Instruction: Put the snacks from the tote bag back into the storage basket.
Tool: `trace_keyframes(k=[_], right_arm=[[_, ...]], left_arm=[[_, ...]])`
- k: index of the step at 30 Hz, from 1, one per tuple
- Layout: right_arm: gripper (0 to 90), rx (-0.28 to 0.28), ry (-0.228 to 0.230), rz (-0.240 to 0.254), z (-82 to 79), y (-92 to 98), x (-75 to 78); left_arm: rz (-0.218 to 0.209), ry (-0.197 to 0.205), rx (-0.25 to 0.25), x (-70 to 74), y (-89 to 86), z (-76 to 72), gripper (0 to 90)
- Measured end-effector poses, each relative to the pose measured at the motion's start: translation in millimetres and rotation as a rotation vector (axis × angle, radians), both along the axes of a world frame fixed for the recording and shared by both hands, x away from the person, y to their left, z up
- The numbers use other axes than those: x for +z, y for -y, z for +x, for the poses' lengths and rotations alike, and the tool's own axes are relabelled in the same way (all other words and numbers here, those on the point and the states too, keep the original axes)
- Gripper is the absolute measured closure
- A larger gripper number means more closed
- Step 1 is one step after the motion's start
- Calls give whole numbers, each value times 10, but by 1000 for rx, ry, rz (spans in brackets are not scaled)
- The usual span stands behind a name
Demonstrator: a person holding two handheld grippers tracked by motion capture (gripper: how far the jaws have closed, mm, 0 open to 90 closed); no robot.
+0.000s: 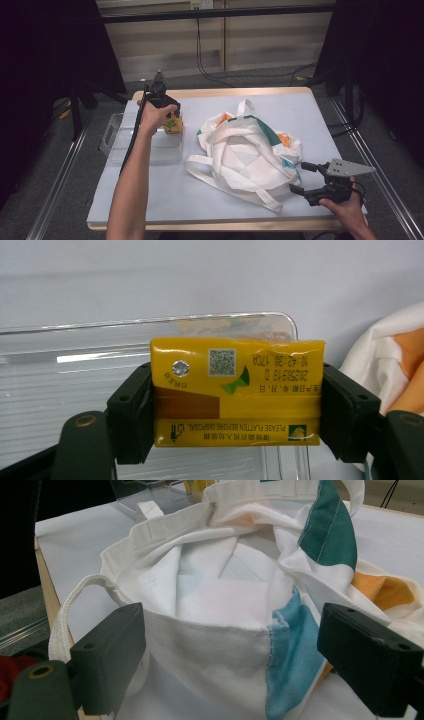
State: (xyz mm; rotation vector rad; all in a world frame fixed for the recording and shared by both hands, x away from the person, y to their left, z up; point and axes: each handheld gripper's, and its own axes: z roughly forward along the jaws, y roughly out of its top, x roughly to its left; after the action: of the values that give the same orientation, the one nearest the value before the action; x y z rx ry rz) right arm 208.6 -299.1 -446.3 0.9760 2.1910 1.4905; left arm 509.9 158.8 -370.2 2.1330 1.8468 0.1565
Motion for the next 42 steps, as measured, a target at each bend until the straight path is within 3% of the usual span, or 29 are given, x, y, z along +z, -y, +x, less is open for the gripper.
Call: trace_keyframes(k=[11, 23, 32, 36, 42], right_arm=[[117, 3, -2, 1, -3, -3, 2], [116, 5, 3, 0, -5, -2, 4], [116, 1, 1, -2, -6, 8, 2], [112, -2, 1, -1, -10, 6, 4], [112, -3, -2, -2, -9, 2, 1]], left_arm=[[6, 29, -21, -27, 24, -11, 280], [-7, 29, -22, -52, 37, 5, 274], [-25, 43, -63, -43, -32, 1, 266], [-56, 37, -44, -26, -53, -7, 208], [-69, 64, -50, 31, -132, -17, 130]])
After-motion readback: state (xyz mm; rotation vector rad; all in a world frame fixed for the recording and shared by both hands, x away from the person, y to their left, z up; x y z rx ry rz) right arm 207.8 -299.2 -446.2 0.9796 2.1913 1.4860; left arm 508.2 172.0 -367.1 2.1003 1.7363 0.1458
